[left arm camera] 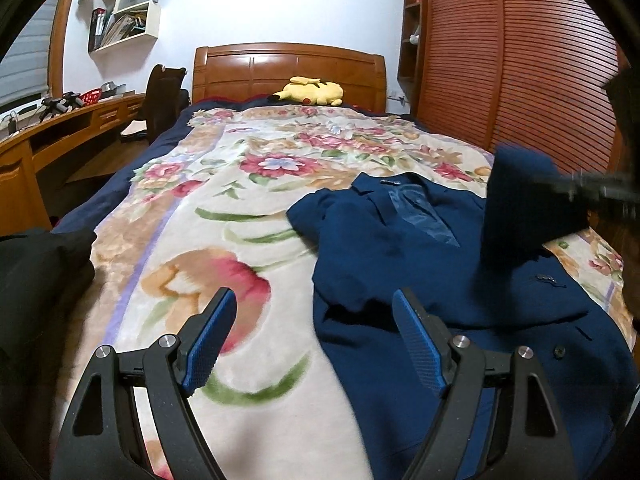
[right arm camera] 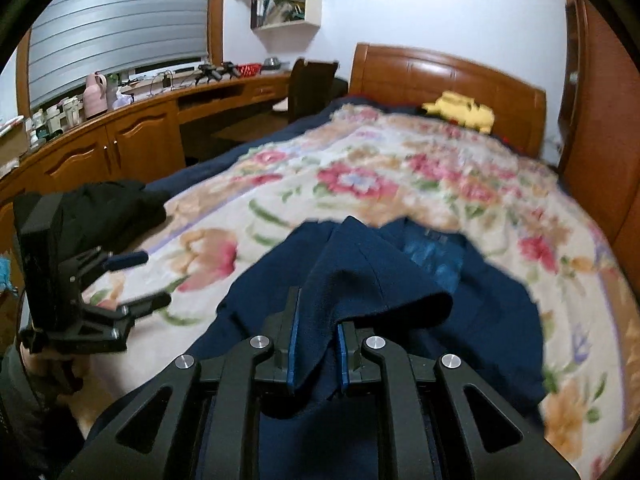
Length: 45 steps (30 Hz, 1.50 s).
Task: Fold large clothes
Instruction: 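Fold the held sleeve across the jacket front and open the right tool, then grasp the jacket side with the left tool and fold it toward the center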
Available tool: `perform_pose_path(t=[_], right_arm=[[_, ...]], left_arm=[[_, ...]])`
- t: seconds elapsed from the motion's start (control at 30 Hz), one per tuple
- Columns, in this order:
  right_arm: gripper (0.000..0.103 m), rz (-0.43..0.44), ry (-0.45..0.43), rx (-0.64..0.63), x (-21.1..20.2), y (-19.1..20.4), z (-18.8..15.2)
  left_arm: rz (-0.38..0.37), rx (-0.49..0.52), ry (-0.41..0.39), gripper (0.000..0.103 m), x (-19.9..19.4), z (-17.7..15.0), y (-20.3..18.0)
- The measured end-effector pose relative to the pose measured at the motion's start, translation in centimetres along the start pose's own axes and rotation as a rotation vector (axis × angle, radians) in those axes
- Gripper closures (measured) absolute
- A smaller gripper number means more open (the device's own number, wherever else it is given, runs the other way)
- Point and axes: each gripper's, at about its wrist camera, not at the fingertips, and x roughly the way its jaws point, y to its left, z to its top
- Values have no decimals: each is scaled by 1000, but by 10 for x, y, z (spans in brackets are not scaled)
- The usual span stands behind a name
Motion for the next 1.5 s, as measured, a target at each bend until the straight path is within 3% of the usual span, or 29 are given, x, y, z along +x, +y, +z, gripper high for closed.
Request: perform_pose_path(t=[0.17, 0.2, 0.27, 0.33, 0.67, 1.0, 1.37, 1.5], right_arm=[[81, 32, 28, 19, 3, 0, -7], [77, 34, 32, 17, 1, 0, -6], [49, 52, 41, 9, -6, 2, -9], [45, 48, 30, 3, -13, 6, -11], [45, -142, 60, 31, -32, -19, -46], [45, -324, 169, 127, -10, -62, -84], [45, -309, 257, 236, 31, -80, -114], [45, -286, 222, 270, 35, -74, -115]], left_arm=[[5, -8, 8, 22, 2, -1, 2], [5, -7, 8, 22, 2, -1, 2], [5, -7, 7, 22, 2, -1, 2], [0, -6, 5, 22, 2, -2, 1], [-28, 15, 15, 22, 6, -3, -12], [-83, 83, 66, 22, 21, -8, -48], [-74, 156, 149, 22, 38, -22, -66], [-125, 152, 191, 31, 43, -27, -69]])
